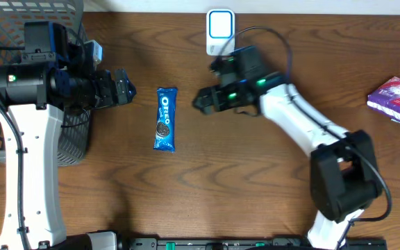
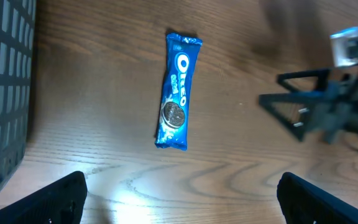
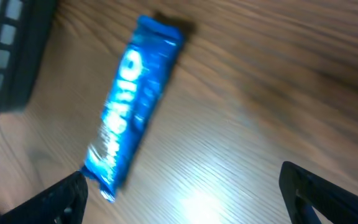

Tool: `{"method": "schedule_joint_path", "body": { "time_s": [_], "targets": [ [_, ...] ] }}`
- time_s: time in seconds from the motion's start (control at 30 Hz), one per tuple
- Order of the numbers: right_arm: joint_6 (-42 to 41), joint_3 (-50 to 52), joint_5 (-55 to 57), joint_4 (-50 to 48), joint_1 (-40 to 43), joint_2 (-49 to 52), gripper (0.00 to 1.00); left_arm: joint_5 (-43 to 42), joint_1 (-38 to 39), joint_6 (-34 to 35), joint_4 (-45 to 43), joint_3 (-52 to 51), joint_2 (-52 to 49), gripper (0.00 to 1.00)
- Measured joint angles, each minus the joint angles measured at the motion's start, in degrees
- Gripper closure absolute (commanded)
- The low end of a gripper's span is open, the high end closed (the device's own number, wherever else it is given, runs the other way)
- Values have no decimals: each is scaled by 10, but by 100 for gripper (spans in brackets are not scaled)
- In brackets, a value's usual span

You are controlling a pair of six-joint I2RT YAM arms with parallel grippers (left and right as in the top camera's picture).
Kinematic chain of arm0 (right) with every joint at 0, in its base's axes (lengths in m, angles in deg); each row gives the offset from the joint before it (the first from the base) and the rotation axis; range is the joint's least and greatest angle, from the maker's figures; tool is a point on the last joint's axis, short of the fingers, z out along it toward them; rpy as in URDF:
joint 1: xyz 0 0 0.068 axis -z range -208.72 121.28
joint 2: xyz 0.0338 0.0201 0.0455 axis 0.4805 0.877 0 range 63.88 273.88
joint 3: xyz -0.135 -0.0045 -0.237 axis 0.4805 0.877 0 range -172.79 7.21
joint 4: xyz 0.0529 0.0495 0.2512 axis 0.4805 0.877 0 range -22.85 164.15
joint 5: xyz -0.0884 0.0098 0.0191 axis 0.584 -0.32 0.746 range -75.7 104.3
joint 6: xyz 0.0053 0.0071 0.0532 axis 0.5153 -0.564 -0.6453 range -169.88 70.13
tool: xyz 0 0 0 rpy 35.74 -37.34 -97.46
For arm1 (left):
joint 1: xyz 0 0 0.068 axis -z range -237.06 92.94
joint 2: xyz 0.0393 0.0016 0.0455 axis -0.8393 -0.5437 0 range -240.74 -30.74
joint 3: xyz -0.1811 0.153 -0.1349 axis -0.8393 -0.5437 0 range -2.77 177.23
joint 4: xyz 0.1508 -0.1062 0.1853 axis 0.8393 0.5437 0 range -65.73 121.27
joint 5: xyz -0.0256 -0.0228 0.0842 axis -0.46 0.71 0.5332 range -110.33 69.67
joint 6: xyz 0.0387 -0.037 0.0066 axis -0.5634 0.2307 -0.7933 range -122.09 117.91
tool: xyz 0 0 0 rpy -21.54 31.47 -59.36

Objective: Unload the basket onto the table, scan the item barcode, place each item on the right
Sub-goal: 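Move the right gripper left to the blue Oreo pack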

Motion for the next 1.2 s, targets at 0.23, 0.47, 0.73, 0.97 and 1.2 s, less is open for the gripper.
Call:
{"method": "schedule_joint_path", "body": {
  "time_s": [0.23,0.47,0.73,0.97,1.2],
  "targets": [
    [-135,0,34,-74,-81,35,5,0,0,0,0,0,0,2],
    [-221,0,57,-76,-116,68,14,0,0,0,0,0,0,2],
    [-274,0,75,-71,-140,68,14,0,0,0,0,0,0,2],
    [-337,0,117,-66,-176,68,16,0,0,0,0,0,0,2],
    [-363,0,147,-65,-195,68,19,0,0,0,0,0,0,2]
  ]
}}
